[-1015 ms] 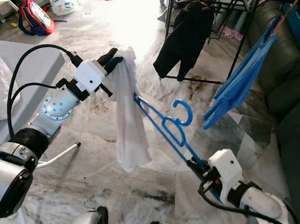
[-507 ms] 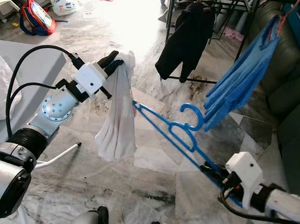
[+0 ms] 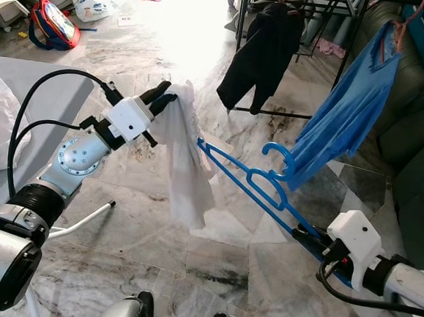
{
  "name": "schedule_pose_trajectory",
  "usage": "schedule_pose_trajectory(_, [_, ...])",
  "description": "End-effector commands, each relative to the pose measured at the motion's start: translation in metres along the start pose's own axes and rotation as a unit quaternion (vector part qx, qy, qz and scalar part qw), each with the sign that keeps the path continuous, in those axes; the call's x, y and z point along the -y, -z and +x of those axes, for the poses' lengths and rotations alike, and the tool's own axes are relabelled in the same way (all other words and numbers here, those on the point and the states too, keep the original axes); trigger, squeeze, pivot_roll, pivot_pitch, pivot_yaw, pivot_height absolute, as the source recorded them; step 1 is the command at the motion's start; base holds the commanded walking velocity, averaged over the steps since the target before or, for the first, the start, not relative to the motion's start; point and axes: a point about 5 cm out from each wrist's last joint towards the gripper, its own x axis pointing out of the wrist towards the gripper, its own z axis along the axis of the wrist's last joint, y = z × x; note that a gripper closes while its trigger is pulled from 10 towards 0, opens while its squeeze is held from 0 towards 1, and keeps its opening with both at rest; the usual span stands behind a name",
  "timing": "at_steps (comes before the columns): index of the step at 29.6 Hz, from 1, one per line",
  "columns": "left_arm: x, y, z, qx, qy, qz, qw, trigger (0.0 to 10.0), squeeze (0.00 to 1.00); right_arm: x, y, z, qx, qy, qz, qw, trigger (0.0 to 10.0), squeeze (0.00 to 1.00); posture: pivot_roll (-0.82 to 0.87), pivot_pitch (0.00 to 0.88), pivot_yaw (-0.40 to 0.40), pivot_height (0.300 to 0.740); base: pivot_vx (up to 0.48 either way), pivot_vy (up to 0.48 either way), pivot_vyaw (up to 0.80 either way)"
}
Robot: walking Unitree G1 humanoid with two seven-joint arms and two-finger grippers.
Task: Hang hanger
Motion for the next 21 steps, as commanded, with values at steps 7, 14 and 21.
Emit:
schedule_pose_trajectory(7, [0.010, -0.013, 0.002, 0.052, 0.034, 0.001, 0.998, 10.0, 0.00, 0.001, 0.002, 0.005, -0.002, -0.016, -0.001, 1.000, 10.0, 0.00, -0.08, 0.211, 0.023, 0.740, 0.000, 0.000, 0.00])
schedule_pose_trajectory(14, [0.014, -0.023, 0.003, 0.086, 0.045, -0.007, 0.995, 10.0, 0.00, 0.000, 0.008, 0.015, 0.007, -0.028, 0.030, 0.999, 10.0, 0.00, -0.06, 0.216, 0.019, 0.740, 0.000, 0.000, 0.00])
schedule_pose_trajectory(21, [0.021, -0.037, 0.006, 0.129, 0.068, -0.011, 0.989, 10.0, 0.00, -0.003, 0.024, 0.031, 0.003, -0.045, 0.069, 0.997, 10.0, 0.00, -0.05, 0.222, 0.015, 0.740, 0.000, 0.000, 0.00])
